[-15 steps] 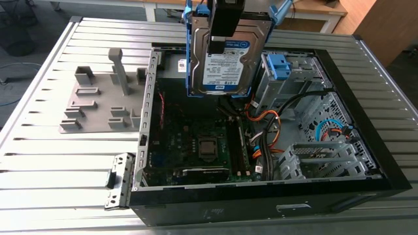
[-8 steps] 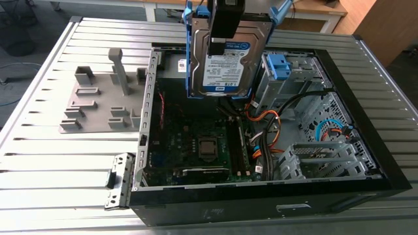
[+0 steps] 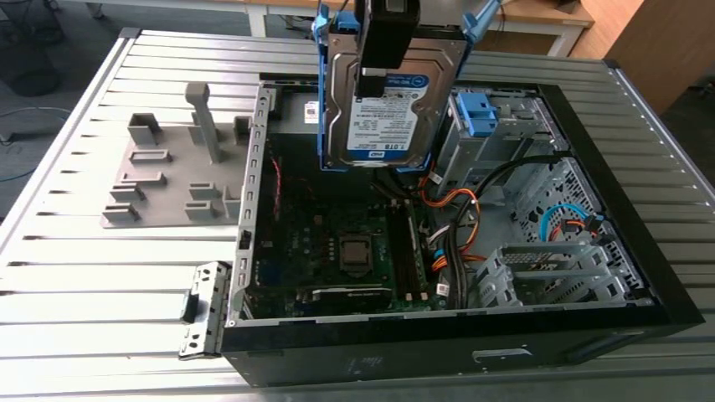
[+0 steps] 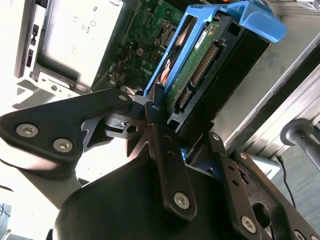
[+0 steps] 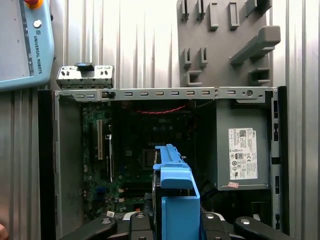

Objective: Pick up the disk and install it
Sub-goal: 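Pick up the disk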

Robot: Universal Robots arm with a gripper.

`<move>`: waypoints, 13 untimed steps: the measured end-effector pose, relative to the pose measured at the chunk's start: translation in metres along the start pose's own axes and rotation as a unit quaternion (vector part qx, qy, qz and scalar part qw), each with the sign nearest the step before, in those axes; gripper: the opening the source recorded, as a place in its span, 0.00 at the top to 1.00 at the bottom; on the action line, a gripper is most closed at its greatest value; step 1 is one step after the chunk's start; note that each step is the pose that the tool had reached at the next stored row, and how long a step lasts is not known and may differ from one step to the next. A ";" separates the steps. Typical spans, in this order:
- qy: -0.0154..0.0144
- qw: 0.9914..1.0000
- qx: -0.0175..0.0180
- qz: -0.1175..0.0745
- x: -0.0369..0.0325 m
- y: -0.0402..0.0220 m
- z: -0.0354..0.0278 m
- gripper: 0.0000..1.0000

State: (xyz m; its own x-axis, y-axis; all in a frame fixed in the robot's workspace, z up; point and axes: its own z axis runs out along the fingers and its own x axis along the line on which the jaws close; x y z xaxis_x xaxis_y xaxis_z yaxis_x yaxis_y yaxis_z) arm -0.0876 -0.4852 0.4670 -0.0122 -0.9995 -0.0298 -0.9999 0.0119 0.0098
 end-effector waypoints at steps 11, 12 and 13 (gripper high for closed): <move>0.000 1.000 0.000 0.000 0.0051 -0.0001 -0.0002 0.64; 0.000 1.000 0.000 0.000 0.0055 -0.0001 -0.0002 0.64; 0.000 1.000 0.000 0.000 0.0061 -0.0001 -0.0002 0.64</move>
State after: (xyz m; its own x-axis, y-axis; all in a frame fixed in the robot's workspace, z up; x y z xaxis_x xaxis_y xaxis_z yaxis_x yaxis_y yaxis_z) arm -0.0876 -0.4913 0.4670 -0.0121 -0.9995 -0.0297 -0.9999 0.0119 0.0098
